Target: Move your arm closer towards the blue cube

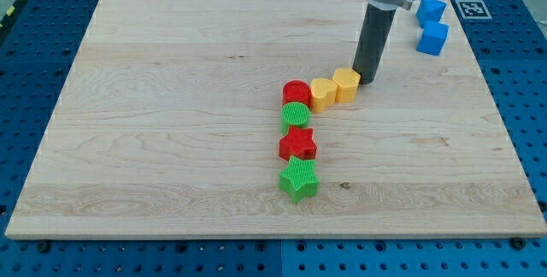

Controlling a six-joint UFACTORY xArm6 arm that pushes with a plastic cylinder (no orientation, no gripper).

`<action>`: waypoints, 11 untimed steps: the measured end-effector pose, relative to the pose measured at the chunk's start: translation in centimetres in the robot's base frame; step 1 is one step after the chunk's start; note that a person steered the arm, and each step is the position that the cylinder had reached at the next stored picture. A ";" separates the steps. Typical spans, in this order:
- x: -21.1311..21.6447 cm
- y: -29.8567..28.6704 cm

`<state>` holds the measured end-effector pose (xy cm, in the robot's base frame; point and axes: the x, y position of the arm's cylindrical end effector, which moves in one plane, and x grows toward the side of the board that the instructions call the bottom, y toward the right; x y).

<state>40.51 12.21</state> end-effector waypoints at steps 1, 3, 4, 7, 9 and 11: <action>0.4 1.9; 6.0 9.0; 6.2 8.9; 6.2 8.1; 6.8 6.4; 8.7 5.5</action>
<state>49.20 17.73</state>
